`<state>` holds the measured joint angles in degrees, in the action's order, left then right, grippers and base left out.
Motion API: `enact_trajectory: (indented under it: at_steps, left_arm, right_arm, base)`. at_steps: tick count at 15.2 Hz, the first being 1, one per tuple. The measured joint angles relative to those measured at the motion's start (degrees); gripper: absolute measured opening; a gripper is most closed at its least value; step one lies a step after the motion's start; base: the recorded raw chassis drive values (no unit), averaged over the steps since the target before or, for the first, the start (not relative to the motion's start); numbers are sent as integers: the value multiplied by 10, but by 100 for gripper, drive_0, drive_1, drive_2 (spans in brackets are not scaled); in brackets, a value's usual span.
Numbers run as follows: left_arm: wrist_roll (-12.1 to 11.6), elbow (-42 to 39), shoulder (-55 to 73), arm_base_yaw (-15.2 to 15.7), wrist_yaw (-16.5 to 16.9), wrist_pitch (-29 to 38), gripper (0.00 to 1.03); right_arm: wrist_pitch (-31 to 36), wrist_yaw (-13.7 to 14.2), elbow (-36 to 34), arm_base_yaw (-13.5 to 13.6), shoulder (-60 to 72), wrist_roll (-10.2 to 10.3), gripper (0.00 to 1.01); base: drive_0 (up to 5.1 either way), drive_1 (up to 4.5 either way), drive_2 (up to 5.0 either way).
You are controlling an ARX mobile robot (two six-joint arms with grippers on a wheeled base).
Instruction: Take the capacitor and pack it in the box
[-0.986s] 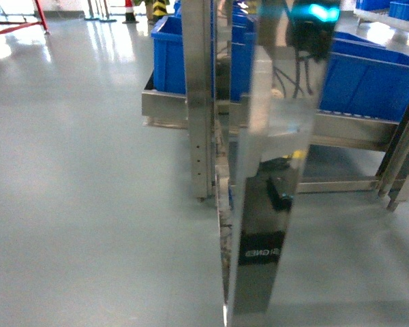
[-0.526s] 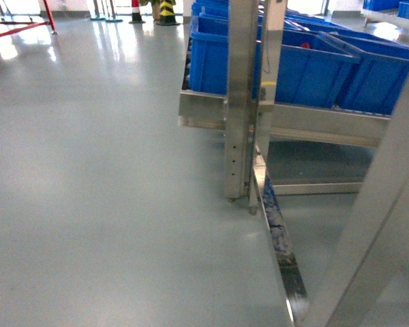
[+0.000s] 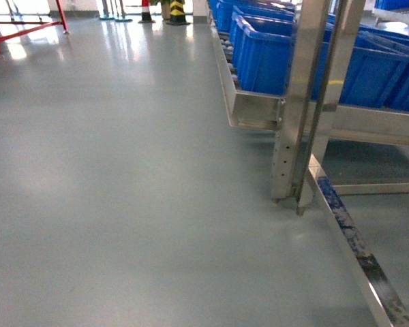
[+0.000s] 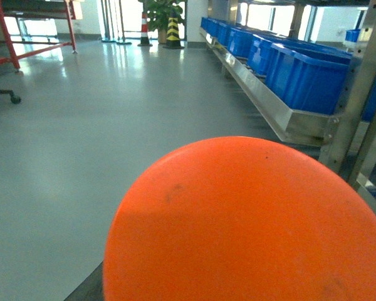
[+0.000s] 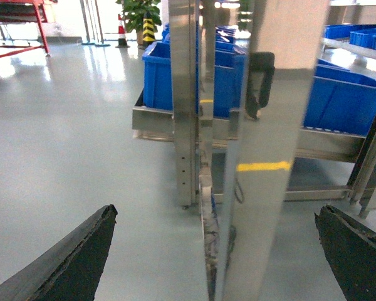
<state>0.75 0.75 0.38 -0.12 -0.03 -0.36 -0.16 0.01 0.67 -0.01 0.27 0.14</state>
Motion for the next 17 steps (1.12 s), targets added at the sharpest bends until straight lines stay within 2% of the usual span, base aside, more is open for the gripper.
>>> enact_trajectory:
  at_steps: [17]
  left_arm:
    - [0, 0, 0, 0, 1, 0, 44]
  right_arm:
    - [-2, 0, 0, 0, 0, 0, 98]
  base:
    - [0, 0, 0]
